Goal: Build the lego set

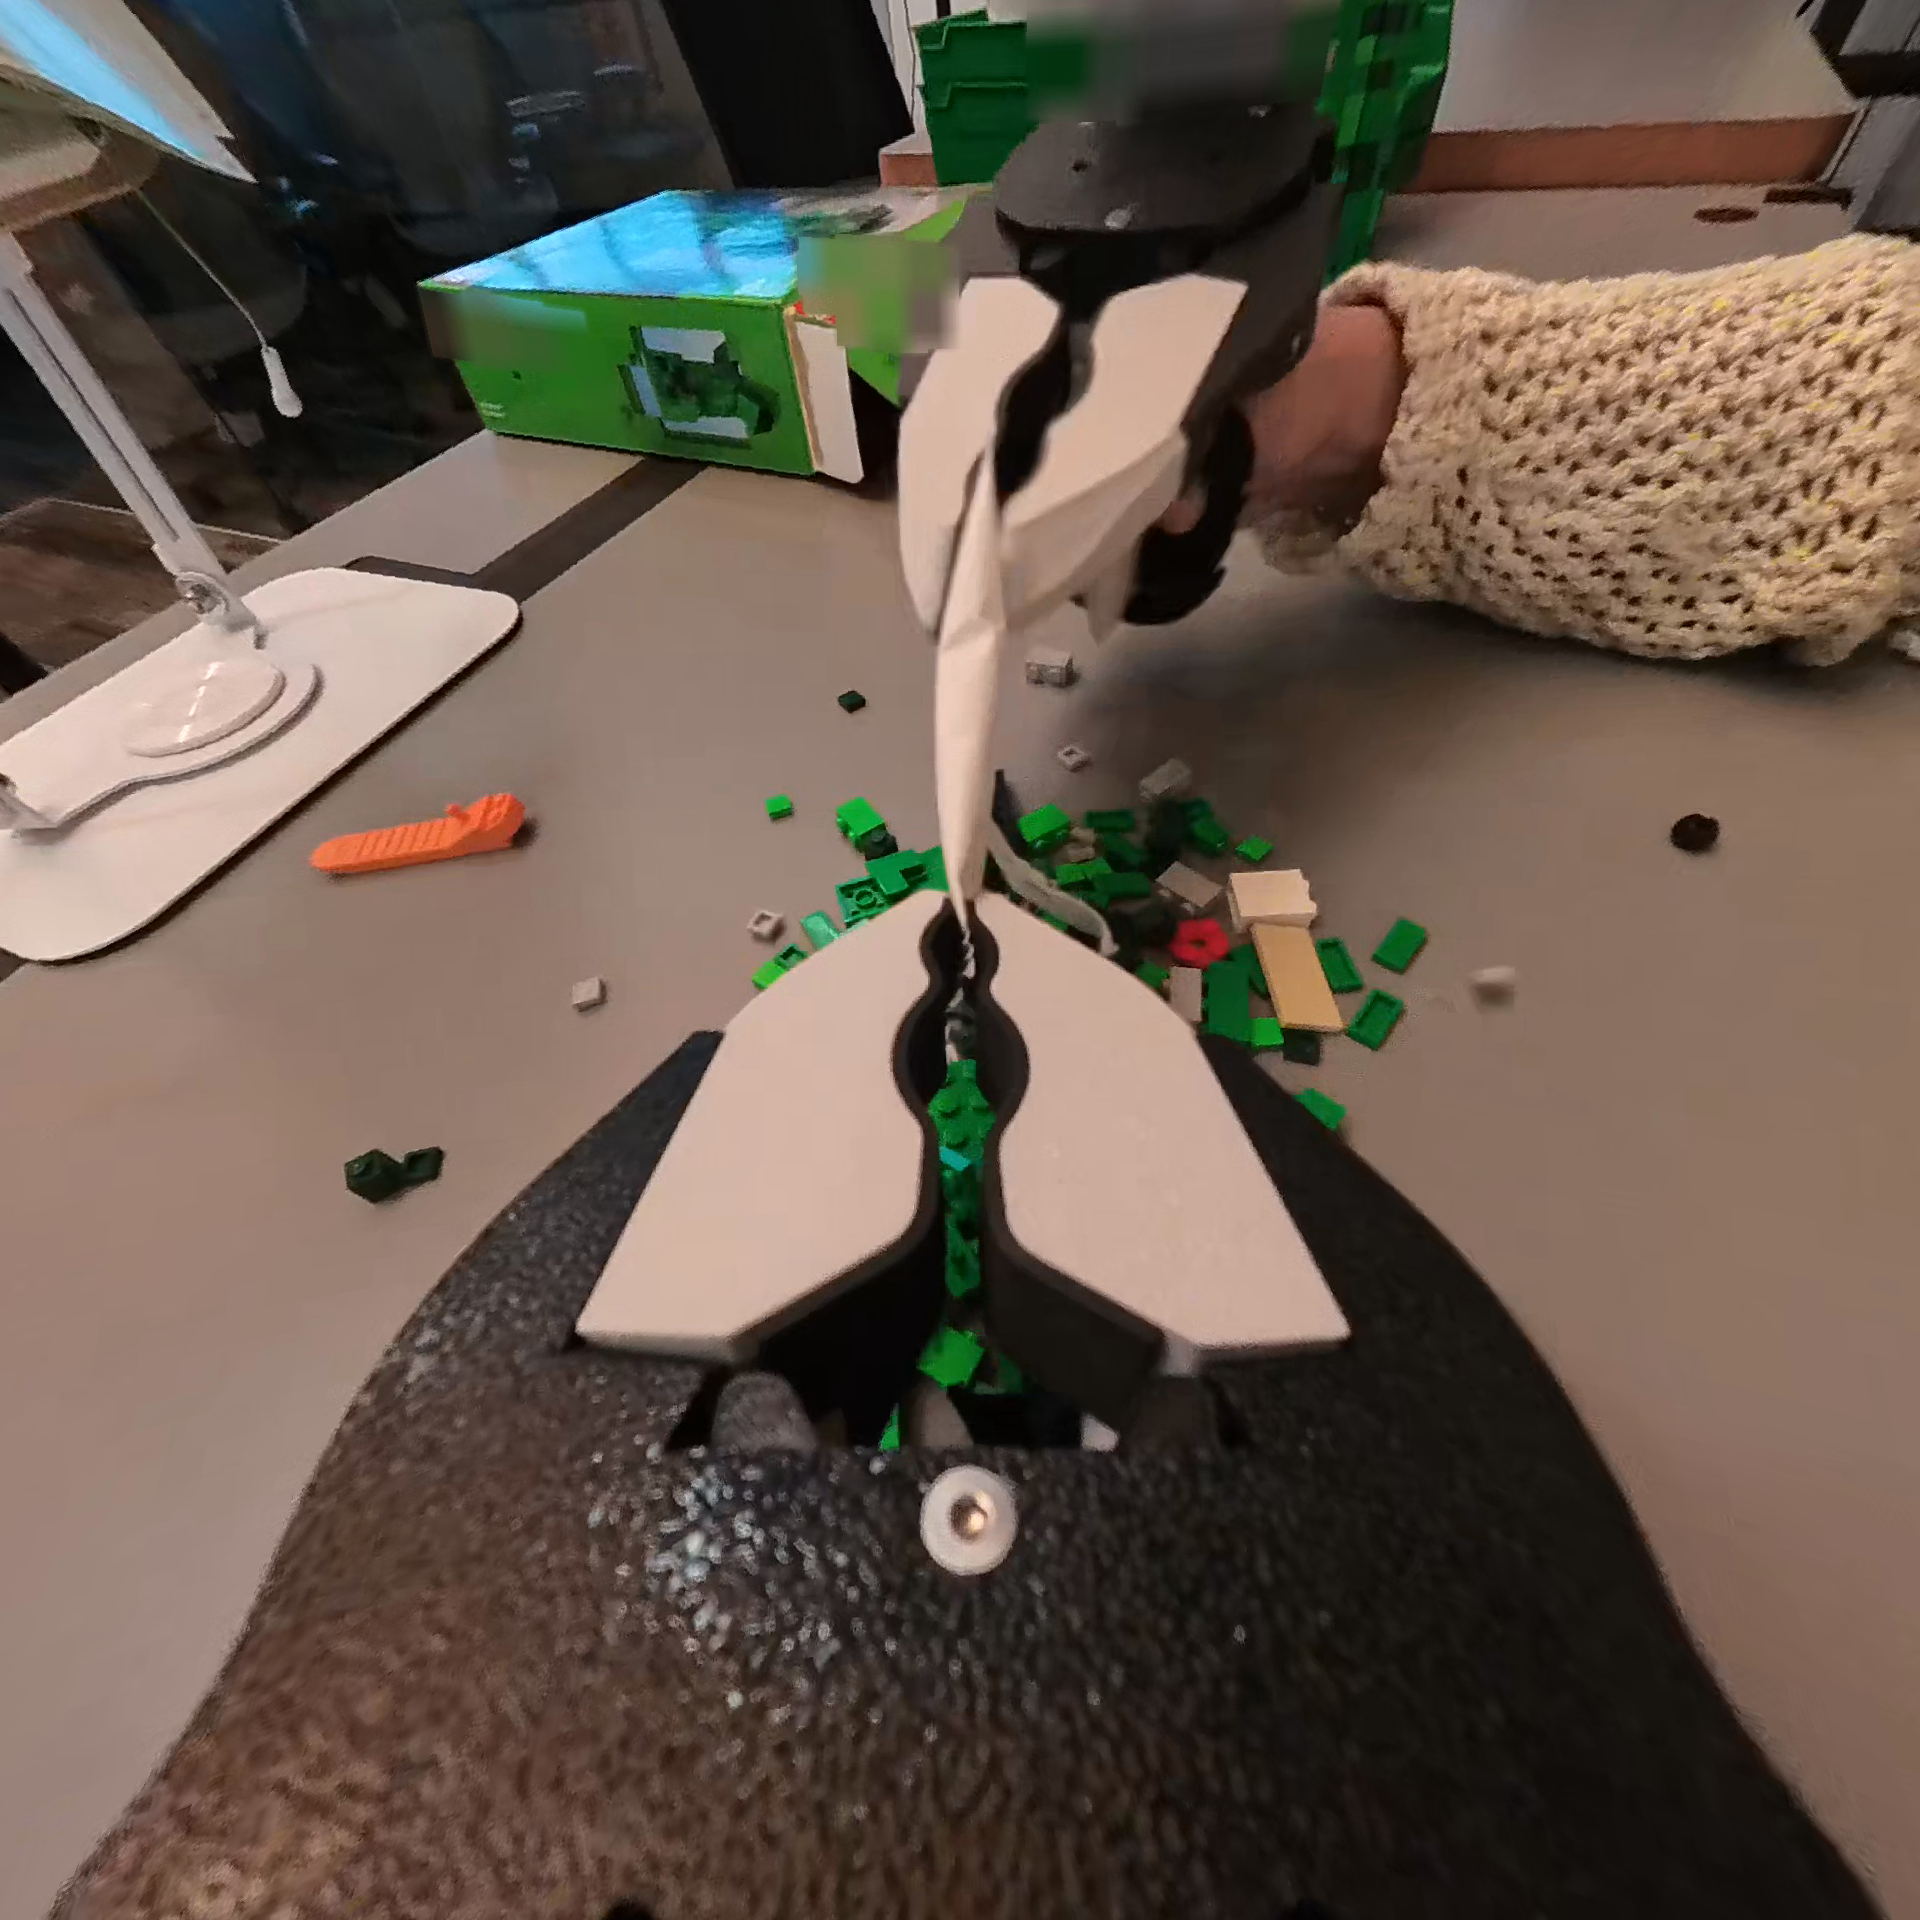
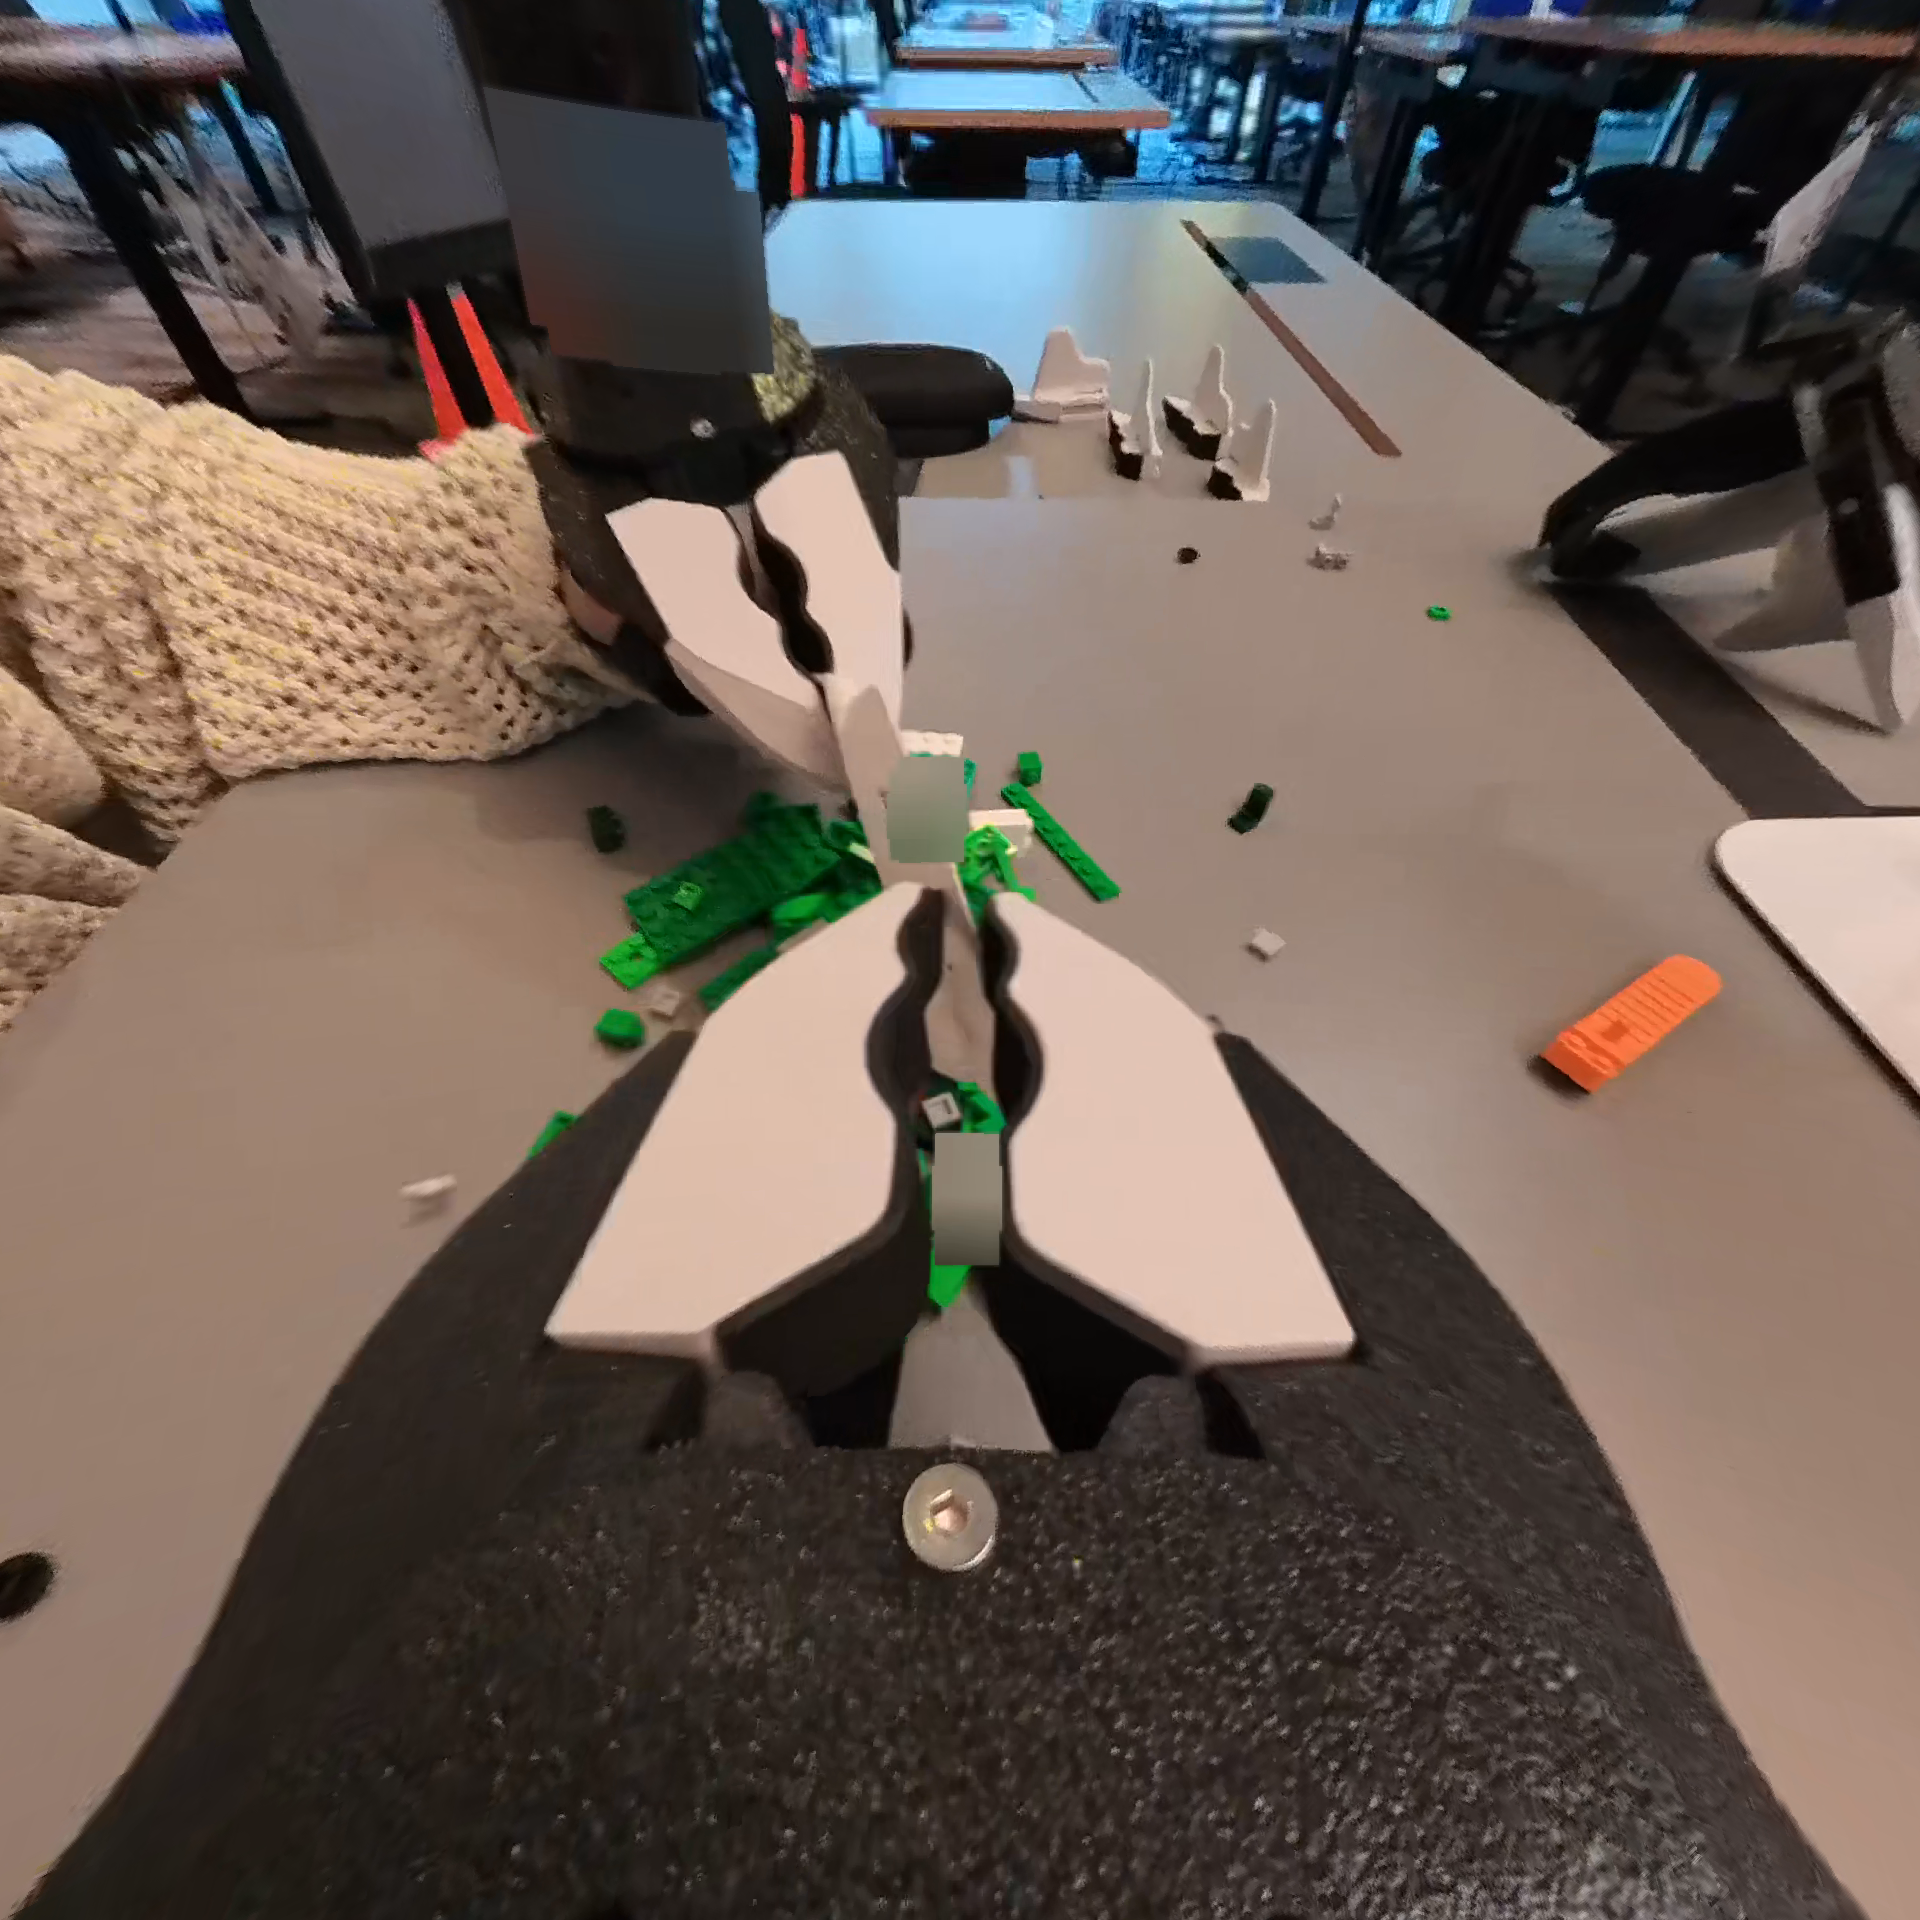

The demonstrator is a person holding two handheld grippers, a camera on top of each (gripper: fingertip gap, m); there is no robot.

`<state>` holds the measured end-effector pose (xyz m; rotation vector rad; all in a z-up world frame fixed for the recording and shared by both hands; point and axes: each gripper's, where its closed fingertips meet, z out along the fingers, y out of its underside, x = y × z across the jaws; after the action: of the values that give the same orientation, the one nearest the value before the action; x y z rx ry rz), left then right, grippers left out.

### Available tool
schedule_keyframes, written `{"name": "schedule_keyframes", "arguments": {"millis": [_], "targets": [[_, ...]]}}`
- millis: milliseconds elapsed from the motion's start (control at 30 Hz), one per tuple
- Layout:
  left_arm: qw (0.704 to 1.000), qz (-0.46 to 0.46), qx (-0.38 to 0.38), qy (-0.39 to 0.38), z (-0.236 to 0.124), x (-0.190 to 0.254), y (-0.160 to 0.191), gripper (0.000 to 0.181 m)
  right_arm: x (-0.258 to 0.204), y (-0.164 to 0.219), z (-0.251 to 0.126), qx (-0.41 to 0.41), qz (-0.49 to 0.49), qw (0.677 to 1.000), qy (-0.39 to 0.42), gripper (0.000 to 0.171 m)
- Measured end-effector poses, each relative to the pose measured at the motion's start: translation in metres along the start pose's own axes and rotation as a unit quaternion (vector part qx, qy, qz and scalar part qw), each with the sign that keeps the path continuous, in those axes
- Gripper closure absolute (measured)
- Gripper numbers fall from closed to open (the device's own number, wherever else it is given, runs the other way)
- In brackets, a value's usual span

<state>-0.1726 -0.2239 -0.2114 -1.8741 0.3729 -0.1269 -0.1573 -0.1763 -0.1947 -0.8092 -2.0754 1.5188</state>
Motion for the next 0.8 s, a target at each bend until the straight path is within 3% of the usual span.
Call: {"name": "schedule_keyframes", "arguments": {"millis": [33, 167, 333, 400, 533, 600, 667, 700, 733, 800], "targets": [[1.0, 0.006, -0.001, 0.0, 0.0, 0.0, 0.0, 0.181, 0.0, 0.002, 0.001, -0.006, -0.013, 1.0, 0.004, 0.171], [1.0, 0.004, 0.005, 0.005, -0.002, 0.001, -0.001, 0.181, -0.003, -0.002, 0.0, 0.007, 0.004, 1.0, -0.011, 0.166], [1.0, 0.012, 0.006, 0.006, -0.003, 0.003, 0.0, 0.181, -0.003, 0.012, 0.002, -0.032, 0.017, 0.999, -0.02, 0.17], [1.0, 0.006, 0.015, 0.007, -0.005, 0.001, -0.001, 0.181, -0.005, 0.006, 0.0, -0.006, 0.029, 0.999, -0.026, 0.165], [0.999, 0.001, 0.029, 0.015, -0.006, 0.003, -0.003, 0.181, -0.001, 0.012, -0.002, -0.032, 0.022, 0.999, -0.011, 0.171], [0.999, -0.012, 0.044, 0.022, -0.008, 0.003, -0.006, 0.181, -0.004, 0.006, -0.003, -0.004, 0.027, 0.999, -0.017, 0.169], [0.997, -0.021, 0.066, 0.029, -0.011, 0.003, -0.011, 0.181, -0.001, 0.01, -0.002, -0.021, 0.057, 0.998, -0.012, 0.134], [0.996, -0.026, 0.074, 0.033, -0.012, 0.003, -0.014, 0.181, -0.003, 0.013, -0.001, -0.031, 0.052, 0.998, -0.02, 0.146], [0.996, -0.027, 0.078, 0.034, -0.013, 0.003, -0.015, 0.181, -0.009, 0.014, 0.0, -0.033, 0.041, 0.998, -0.034, 0.169], [0.996, -0.028, 0.079, 0.033, -0.014, 0.002, -0.014, 0.181, -0.016, 0.017, 0.001, -0.051, 0.049, 0.996, -0.061, 0.17]]}}
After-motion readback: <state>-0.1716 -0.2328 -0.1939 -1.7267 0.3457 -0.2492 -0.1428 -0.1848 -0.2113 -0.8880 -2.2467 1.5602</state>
